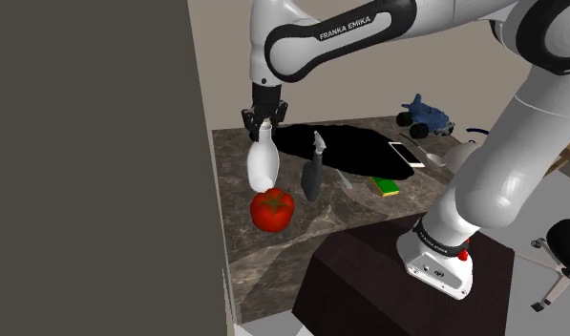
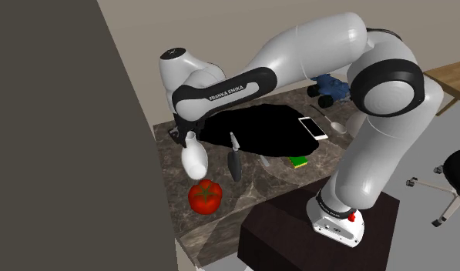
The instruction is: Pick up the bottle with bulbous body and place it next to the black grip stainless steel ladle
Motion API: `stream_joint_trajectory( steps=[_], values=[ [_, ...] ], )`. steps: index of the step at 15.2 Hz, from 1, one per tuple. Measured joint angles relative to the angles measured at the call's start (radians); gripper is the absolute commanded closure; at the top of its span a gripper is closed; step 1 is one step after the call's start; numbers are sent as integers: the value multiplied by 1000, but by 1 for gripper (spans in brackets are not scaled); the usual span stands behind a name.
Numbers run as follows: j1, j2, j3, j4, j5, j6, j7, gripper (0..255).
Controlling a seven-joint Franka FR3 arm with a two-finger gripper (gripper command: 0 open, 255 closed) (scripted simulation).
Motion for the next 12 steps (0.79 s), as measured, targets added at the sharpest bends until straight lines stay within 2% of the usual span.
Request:
stream_joint_trajectory(
  steps=[5, 12],
  values=[
    [0, -1, 0, 5, 0, -7, 0, 255],
    [-2, -27, 0, 63, 8, -90, -4, 255]
  ],
)
